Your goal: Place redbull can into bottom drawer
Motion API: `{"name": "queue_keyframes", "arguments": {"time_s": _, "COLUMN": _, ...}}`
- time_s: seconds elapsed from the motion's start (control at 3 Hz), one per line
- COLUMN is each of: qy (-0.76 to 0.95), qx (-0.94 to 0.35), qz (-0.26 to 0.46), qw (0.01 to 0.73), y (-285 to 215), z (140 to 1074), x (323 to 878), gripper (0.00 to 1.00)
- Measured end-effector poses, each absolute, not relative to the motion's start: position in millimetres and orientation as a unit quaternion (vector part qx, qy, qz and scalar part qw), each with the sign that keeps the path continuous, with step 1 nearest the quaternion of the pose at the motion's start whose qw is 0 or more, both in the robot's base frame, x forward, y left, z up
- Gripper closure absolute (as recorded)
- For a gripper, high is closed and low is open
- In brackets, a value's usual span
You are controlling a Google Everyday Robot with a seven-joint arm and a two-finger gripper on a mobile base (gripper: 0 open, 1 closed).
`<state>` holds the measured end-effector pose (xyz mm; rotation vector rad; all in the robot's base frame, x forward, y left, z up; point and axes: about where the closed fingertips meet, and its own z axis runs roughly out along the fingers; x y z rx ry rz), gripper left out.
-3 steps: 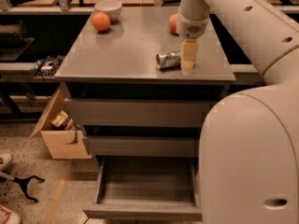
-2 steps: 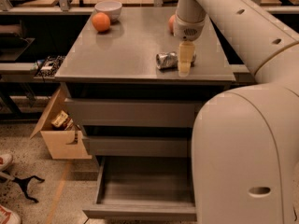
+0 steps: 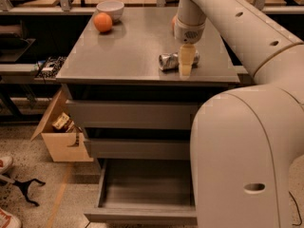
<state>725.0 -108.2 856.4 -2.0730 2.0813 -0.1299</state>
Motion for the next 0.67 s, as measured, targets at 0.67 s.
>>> {"name": "queue_keyframes", "arguments": {"time_s": 0.67, "qy": 0.711, "qx": -0.695, "qz": -0.033, "qw": 0.099, "y": -106.3, "z": 844.0, "x": 727.3, "gripper": 0.41}}
